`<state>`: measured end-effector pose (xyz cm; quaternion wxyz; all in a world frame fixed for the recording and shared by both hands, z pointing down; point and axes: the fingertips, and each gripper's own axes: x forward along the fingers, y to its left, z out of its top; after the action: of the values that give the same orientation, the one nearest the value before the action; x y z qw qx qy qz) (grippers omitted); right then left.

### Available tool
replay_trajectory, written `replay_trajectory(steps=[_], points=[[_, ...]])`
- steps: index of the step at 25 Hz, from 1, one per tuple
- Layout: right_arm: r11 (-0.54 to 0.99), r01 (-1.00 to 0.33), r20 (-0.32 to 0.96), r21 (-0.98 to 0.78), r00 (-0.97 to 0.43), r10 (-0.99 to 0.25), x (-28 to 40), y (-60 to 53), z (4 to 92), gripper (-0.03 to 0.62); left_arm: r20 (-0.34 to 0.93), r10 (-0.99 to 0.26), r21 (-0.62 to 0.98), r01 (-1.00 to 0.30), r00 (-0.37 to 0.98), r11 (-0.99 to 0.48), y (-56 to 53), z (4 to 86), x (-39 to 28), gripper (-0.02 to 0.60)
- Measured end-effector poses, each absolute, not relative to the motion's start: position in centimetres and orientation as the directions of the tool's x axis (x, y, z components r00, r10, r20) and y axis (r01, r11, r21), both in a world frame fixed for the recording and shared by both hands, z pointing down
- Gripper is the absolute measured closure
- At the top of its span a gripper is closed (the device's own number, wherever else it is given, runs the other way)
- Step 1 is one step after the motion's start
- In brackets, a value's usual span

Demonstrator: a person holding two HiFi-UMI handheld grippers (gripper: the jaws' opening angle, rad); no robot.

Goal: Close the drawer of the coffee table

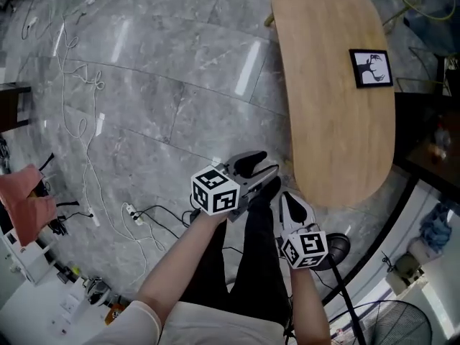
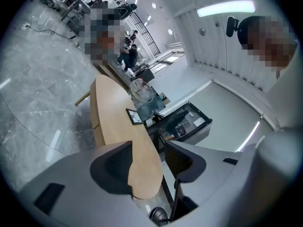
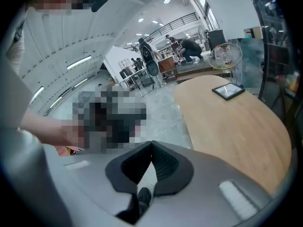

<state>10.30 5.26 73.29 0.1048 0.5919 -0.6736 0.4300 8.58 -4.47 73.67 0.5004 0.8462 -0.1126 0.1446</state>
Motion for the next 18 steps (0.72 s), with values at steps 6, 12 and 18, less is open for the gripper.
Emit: replay_trajectory(steps=[6, 12, 18], points=[[-0.065, -0.897, 0.632, -0.438, -0.256, -0.731, 9.2, 3.2, 65.7, 0.583, 0.361, -0.102, 0.773, -0.358, 0.927, -0.524, -6.1, 64.9, 5.0, 0.422], [-0.049, -0.916, 0.593, -0.398, -0.216, -0.776, 8.2, 0.1, 57.3, 0.583, 0.355, -0.115, 0.715, -0.349, 0.928, -0.606, -7.9, 56.1, 1.6, 0.497], [-0.036, -0.932, 0.569, -0.361, -0.189, -0.801, 5.6, -0.8, 49.8, 0.583, 0.355, -0.115, 0.647, -0.333, 0.928, -0.686, -7.4, 48.2, -2.0, 0.545]])
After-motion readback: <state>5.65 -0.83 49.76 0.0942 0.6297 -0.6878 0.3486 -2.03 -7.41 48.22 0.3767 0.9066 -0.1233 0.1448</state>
